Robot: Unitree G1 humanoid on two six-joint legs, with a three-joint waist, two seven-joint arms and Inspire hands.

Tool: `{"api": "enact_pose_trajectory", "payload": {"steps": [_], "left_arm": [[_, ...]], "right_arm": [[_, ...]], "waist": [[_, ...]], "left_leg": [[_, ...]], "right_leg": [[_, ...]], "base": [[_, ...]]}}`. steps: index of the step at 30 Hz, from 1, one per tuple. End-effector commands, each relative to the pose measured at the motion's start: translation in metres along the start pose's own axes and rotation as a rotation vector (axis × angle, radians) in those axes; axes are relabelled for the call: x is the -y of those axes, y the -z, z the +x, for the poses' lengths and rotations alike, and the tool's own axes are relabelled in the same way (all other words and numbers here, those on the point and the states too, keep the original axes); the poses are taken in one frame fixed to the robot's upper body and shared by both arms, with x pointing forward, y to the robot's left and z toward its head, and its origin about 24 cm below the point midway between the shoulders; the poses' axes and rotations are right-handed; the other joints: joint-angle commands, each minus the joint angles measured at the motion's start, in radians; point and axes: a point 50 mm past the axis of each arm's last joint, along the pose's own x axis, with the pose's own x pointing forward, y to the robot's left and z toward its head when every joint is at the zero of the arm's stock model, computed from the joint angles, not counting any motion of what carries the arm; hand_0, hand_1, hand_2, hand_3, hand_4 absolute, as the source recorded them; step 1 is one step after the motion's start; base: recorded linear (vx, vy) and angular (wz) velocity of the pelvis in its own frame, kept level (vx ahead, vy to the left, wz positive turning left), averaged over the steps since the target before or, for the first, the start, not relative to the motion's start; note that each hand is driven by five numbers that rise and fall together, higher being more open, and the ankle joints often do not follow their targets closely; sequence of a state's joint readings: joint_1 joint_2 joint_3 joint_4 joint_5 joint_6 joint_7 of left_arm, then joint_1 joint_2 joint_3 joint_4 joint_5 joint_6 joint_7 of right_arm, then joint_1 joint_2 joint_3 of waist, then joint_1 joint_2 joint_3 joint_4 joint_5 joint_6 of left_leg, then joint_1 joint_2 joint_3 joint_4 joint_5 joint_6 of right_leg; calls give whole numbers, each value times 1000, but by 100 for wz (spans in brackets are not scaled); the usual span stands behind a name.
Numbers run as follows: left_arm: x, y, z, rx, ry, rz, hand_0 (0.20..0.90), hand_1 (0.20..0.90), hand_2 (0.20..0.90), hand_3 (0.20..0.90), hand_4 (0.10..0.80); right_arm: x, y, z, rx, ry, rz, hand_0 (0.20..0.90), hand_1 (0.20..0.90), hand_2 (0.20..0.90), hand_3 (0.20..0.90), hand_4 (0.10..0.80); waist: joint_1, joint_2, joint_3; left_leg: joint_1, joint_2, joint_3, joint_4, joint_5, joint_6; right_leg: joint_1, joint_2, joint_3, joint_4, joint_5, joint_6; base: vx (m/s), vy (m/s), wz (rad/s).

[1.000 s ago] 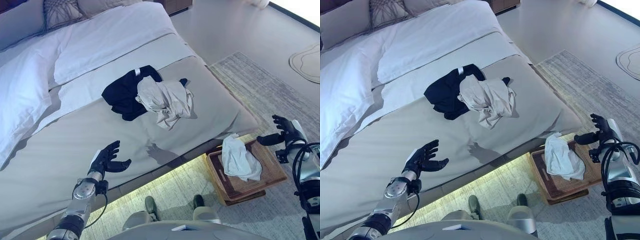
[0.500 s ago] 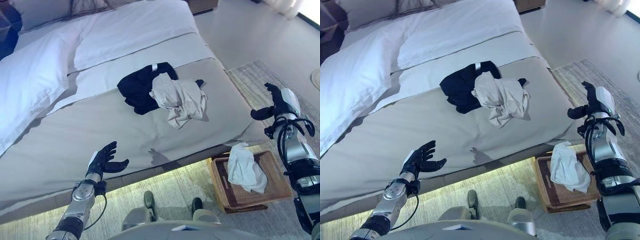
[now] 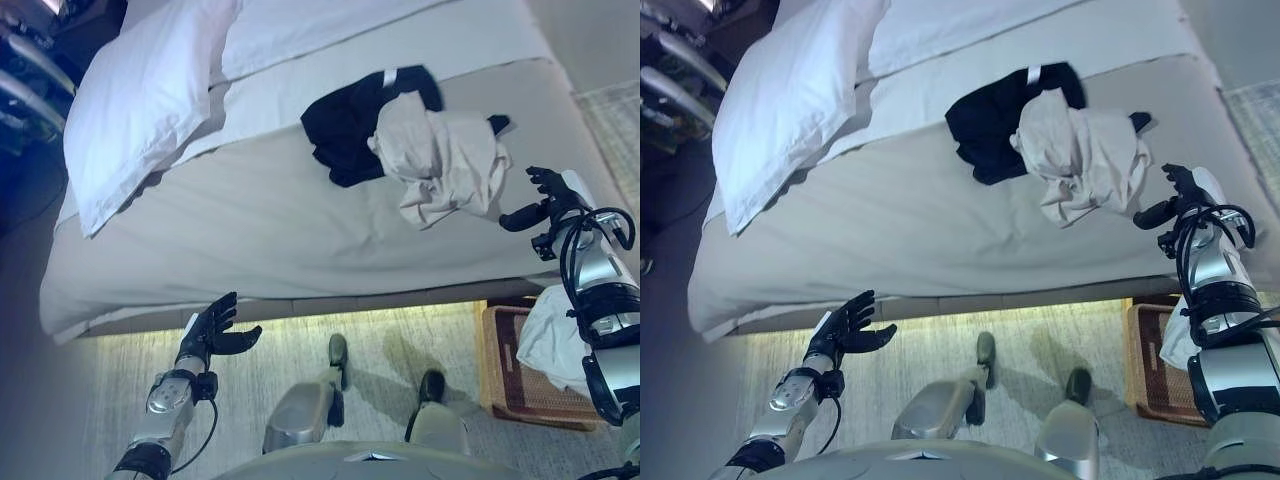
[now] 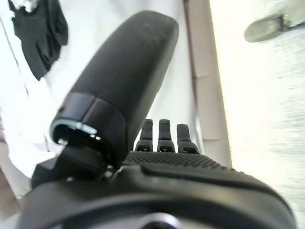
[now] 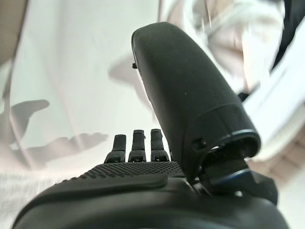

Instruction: Pick up the clothes from the bed and place them into the basket

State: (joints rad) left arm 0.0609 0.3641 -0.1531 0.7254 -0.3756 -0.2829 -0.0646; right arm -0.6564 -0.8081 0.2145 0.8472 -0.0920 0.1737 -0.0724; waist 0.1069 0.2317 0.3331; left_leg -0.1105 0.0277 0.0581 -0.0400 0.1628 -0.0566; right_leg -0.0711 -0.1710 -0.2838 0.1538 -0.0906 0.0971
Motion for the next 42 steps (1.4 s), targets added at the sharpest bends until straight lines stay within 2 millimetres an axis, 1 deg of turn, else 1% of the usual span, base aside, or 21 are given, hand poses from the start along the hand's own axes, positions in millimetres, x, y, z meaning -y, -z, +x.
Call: {"api": "enact_pose_trajectory", "payload": {"steps": [1,2,4,5,6,7,8,10,12,14,16,18,21,22,23,24,25,29,35,40,42], "left_arm": [[-11,-43,10,213,-33,-45,900,900,900,900,800],[-10,-46,10,233,-27,-55,900,900,900,900,800],[-10,-50,9,251,-25,-67,900,900,900,900,800],[-11,-55,9,275,-21,-69,900,900,900,900,800],[-11,-58,8,290,-23,-70,900,900,900,900,800],[-11,-59,8,300,-26,-69,900,900,900,900,800],[-12,-63,7,319,-32,-68,900,900,900,900,800],[-15,-68,7,343,-47,-76,900,900,900,900,800],[-17,-72,4,362,-56,-85,900,900,900,900,800],[-19,-75,2,376,-65,-78,900,900,900,900,800],[-18,-75,1,383,-66,-67,900,900,900,900,800],[-19,-76,-1,395,-74,-63,900,900,900,900,800],[-20,-77,-3,395,-74,-56,900,900,900,900,800],[-22,-78,-4,400,-73,-47,900,900,900,900,800],[-24,-78,-5,403,-79,-47,900,900,900,900,800],[-24,-78,-6,405,-83,-48,900,900,900,900,800],[-26,-78,-7,408,-90,-47,900,900,900,900,800],[-30,-79,-9,420,-102,-45,900,900,900,900,800],[-36,-78,-12,416,-110,-45,900,900,900,900,800],[-38,-75,-13,411,-105,-43,900,900,900,900,800],[-38,-73,-12,404,-104,-39,900,900,900,900,800]], "right_arm": [[71,-78,3,247,213,24,900,900,900,900,800],[75,-87,3,258,236,33,900,900,900,900,800],[80,-97,3,271,260,41,900,900,900,900,800],[85,-108,2,289,289,40,900,900,900,900,800],[89,-115,1,300,314,40,900,900,900,900,800],[90,-119,1,304,332,36,900,900,900,900,800],[94,-126,-1,312,363,35,900,900,900,900,800],[99,-131,-3,318,396,44,900,900,900,900,800],[102,-132,-4,311,431,63,900,900,900,900,800],[105,-133,-4,298,456,82,900,900,900,900,800],[108,-132,-4,287,479,106,900,900,900,900,800],[114,-134,-5,286,500,168,900,900,900,900,800],[117,-137,-6,294,508,216,900,900,900,900,800],[118,-140,-6,304,506,236,900,900,900,900,800],[118,-142,-7,312,501,245,738,738,738,711,611],[119,-142,-8,318,499,250,561,561,561,505,405],[120,-143,-9,330,495,262,300,300,300,200,100],[124,-142,-11,350,494,294,300,300,300,200,100],[129,-136,-10,348,486,426,300,300,300,200,100],[131,-127,-8,326,472,447,300,300,300,200,100],[130,-120,-7,312,457,449,300,300,300,200,100]], "waist": [[21,-23,42],[36,-14,67],[48,-11,88],[62,-11,112],[71,-12,129],[78,-20,142],[87,-23,165],[97,-27,186],[111,-30,187],[122,-33,187],[129,-35,187],[138,-34,187],[145,-37,187],[149,-41,187],[151,-46,187],[151,-48,187],[152,-54,187],[151,-63,187],[150,-70,187],[148,-88,187],[147,-101,187]], "left_leg": [[21,24,-30,112,-162,-57],[-20,17,-35,145,-166,-51],[-56,11,-35,178,-171,-43],[-101,4,-39,223,-176,-33],[-132,-1,-37,255,-184,-24],[-146,-9,-39,287,-214,-23],[-191,-21,-43,338,-222,-12],[-244,-36,-41,406,-246,3],[-332,-48,-36,496,-280,22],[-410,-61,-31,578,-308,36],[-461,-69,-30,635,-327,43],[-539,-77,-33,706,-346,56],[-576,-81,-37,743,-357,65],[-602,-84,-40,767,-362,69],[-611,-84,-46,775,-364,73],[-612,-84,-48,777,-364,74],[-613,-83,-53,779,-366,75],[-608,-84,-59,782,-366,74],[-572,-87,-65,782,-371,66],[-505,-80,-70,760,-374,58],[-457,-74,-76,742,-369,53]], "right_leg": [[-119,-13,-45,199,-91,-104],[-166,-27,-51,256,-105,-113],[-211,-44,-55,306,-111,-117],[-261,-58,-59,367,-123,-125],[-294,-72,-63,410,-130,-130],[-314,-84,-53,458,-167,-123],[-347,-95,-53,507,-179,-130],[-390,-111,-52,579,-199,-139],[-466,-125,-52,674,-229,-152],[-522,-128,-47,737,-246,-165],[-555,-131,-43,770,-255,-173],[-607,-125,-37,805,-261,-180],[-632,-119,-33,820,-262,-181],[-649,-111,-29,830,-260,-180],[-652,-103,-27,831,-260,-180],[-652,-100,-26,830,-260,-180],[-647,-93,-26,827,-261,-179],[-627,-81,-25,815,-261,-176],[-578,-75,-20,795,-261,-174],[-501,-69,-22,756,-257,-175],[-445,-65,-27,725,-254,-176]], "base": [[-95,66,19],[-86,49,14],[-128,47,15],[-158,22,16],[-73,-31,12],[-80,-85,10],[-63,-97,11],[-99,-65,28],[-62,-58,33],[-35,-56,27],[-23,-57,15],[-44,-64,12],[-18,-28,3],[-27,-31,3],[0,0,0],[-1,-5,-5],[9,-3,-11],[1,4,-12],[0,7,-4],[-1,6,-2],[19,8,-7]]}}
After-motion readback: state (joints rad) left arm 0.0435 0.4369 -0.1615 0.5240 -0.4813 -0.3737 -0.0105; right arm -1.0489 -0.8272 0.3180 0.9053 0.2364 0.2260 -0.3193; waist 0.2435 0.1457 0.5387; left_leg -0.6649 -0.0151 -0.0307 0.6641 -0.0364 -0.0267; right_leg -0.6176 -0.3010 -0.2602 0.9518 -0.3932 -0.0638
